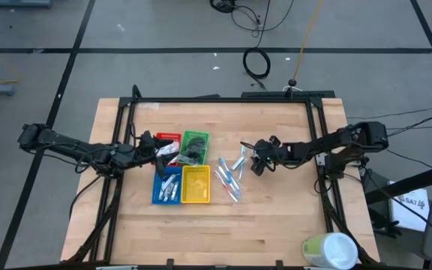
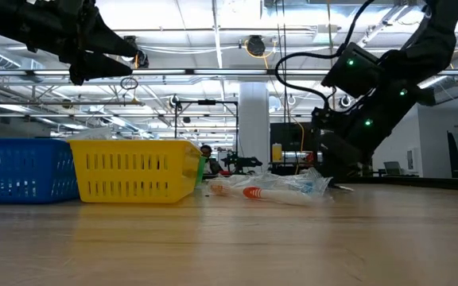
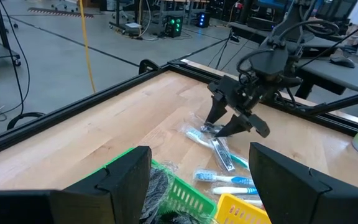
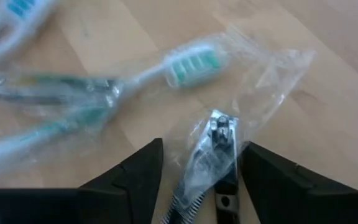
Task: Pick & Place Travel size toiletries
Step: Put the silver nail cutter into the blue bin
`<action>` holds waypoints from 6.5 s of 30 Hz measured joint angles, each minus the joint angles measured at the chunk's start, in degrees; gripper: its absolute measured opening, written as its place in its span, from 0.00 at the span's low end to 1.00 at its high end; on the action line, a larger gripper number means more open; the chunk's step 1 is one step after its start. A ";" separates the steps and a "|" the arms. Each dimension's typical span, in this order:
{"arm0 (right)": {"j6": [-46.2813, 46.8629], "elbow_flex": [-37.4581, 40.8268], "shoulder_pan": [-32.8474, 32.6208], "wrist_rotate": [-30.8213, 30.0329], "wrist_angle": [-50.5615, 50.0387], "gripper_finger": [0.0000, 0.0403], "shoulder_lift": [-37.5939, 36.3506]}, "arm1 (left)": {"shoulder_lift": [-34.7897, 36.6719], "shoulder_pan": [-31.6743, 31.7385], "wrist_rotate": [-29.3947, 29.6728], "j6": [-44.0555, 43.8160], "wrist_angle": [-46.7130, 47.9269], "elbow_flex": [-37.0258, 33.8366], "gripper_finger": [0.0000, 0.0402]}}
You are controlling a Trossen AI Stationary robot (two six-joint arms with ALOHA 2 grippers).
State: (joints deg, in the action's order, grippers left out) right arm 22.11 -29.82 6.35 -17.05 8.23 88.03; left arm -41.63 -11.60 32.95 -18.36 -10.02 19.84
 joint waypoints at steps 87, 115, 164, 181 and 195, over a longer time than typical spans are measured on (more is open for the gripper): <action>-28.81 -6.41 -5.67 27.84 76.83 0.11 8.21 | -57.79 8.07 -28.52 22.73 -52.98 24.86 0.66; -25.30 -6.45 -5.85 32.65 77.67 0.10 7.68 | -57.87 9.97 -34.39 23.58 -46.51 25.92 0.58; -21.55 1.55 -5.22 28.76 60.07 0.63 -8.90 | -45.76 9.59 -34.99 26.10 -36.59 22.33 0.16; -24.80 12.55 -5.20 15.28 58.89 0.58 -24.09 | -16.07 -9.93 -21.38 -5.60 -11.48 -0.82 0.16; -25.78 12.58 -5.20 15.32 59.57 0.54 -23.44 | -15.79 -19.40 -14.65 -54.06 12.76 -1.33 0.27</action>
State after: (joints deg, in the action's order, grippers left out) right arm -3.67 -17.23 1.15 -1.74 67.81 64.60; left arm -57.41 -31.00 18.30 -72.42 2.74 18.50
